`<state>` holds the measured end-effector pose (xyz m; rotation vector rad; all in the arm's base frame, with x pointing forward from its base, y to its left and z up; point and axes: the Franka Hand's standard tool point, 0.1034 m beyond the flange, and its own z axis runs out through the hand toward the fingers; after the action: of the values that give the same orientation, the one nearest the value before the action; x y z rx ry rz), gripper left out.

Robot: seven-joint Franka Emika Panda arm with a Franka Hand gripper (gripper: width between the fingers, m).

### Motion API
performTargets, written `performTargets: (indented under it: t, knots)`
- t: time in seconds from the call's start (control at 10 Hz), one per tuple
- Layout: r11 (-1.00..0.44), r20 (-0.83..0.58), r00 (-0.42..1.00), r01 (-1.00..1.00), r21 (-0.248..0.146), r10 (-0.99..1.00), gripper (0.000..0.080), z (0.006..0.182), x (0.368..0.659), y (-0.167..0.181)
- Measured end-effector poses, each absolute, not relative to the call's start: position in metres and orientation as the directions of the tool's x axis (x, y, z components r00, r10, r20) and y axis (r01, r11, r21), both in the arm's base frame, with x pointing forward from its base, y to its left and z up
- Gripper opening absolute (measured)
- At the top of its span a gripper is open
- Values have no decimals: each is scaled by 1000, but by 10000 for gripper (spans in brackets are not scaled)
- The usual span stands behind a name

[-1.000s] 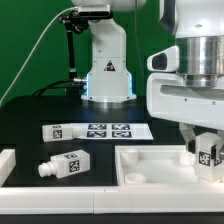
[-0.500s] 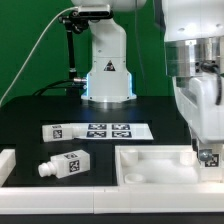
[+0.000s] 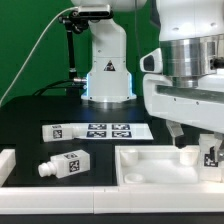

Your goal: Assemble one leg

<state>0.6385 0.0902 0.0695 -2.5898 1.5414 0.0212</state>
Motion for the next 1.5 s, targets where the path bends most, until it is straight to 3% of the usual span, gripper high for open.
performTargets:
  t: [0.4, 0.6, 0.8, 0.9, 1.2, 1.3, 1.4, 1.5]
  knots:
    - [-658, -39, 664, -746, -104, -747, 648, 70, 639, 89]
    - [-842, 11, 845, -532, -90, -535, 649, 76, 640, 102]
    - [-913, 28, 914, -402, -73, -405, 649, 71, 636, 104]
    - [-955, 61, 954, -291, -60, -294, 649, 57, 627, 87]
    - [-945, 58, 944, -321, -60, -325, 618, 56, 627, 84]
    - [-943, 57, 942, -327, -61, -330, 438, 56, 627, 84]
    - [-912, 52, 911, -406, -66, -409, 438, 56, 627, 84]
    - [-883, 47, 883, -464, -69, -468, 278, 56, 627, 84]
